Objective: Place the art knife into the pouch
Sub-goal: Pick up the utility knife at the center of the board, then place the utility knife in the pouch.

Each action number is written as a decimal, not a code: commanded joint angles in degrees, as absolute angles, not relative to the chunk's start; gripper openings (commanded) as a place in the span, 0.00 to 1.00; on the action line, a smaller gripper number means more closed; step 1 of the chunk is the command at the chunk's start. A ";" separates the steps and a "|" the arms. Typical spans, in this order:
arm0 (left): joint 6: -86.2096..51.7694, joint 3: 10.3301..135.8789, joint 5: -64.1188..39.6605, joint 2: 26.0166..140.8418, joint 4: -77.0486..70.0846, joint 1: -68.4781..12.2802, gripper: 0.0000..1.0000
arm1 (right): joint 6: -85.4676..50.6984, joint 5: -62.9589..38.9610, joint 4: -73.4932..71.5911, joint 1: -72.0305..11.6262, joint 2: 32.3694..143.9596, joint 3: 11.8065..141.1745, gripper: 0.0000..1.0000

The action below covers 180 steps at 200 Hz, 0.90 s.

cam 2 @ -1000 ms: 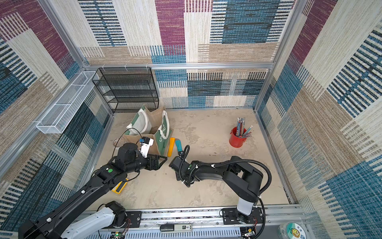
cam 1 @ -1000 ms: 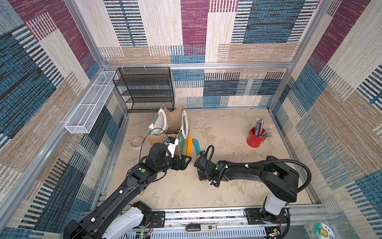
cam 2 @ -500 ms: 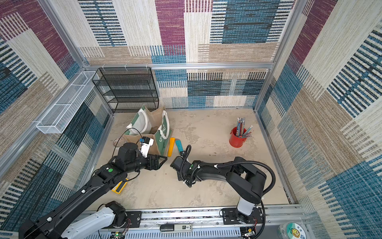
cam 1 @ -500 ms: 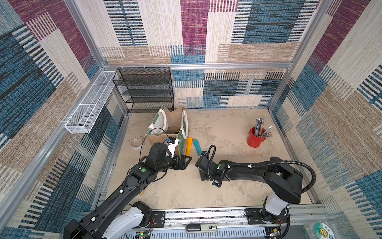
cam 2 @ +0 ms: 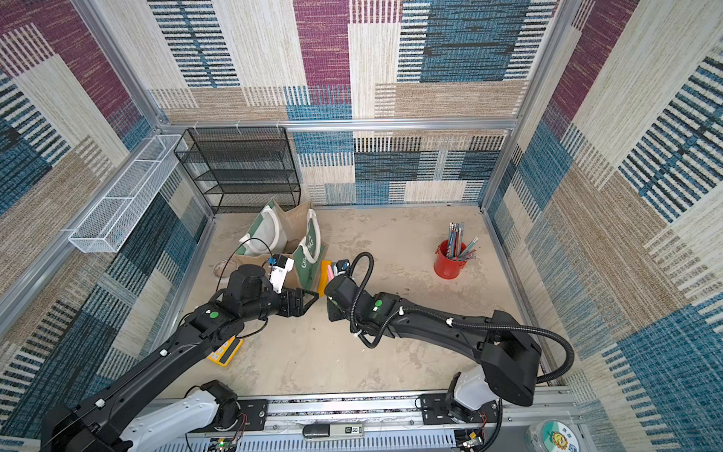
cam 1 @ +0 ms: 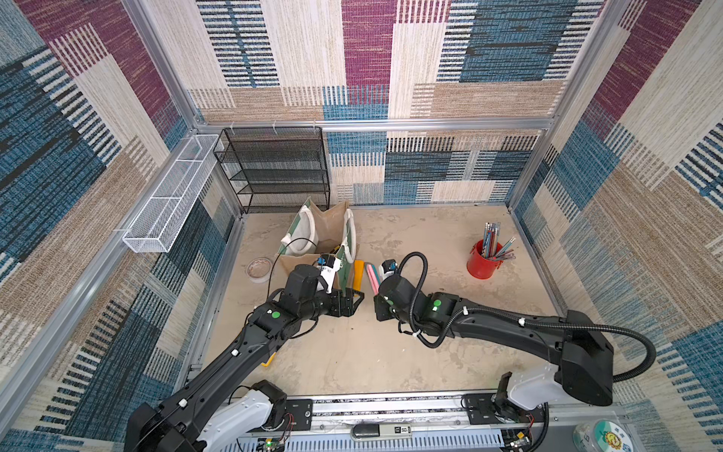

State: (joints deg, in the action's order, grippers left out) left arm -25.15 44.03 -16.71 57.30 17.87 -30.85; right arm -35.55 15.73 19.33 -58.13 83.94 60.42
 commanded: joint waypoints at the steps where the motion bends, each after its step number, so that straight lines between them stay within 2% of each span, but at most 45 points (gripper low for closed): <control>1: -25.03 45.93 -16.28 57.46 17.59 -30.76 0.86 | -30.23 17.19 17.41 -57.09 83.07 64.21 0.02; 39: -22.88 51.50 -14.26 55.11 23.19 -30.76 0.83 | -23.37 18.32 14.56 -55.30 84.00 70.66 0.04; 84: -15.29 59.12 -7.19 52.74 33.69 -30.76 0.87 | -18.90 14.04 11.34 -52.39 92.49 83.66 0.05; 123: -11.06 62.21 -2.79 52.48 38.45 -30.67 0.88 | -14.03 9.89 12.29 -51.74 105.93 101.10 0.05; 180: -10.29 61.62 0.17 51.89 38.65 -30.67 0.88 | -11.50 4.12 24.10 -50.54 127.28 130.25 0.06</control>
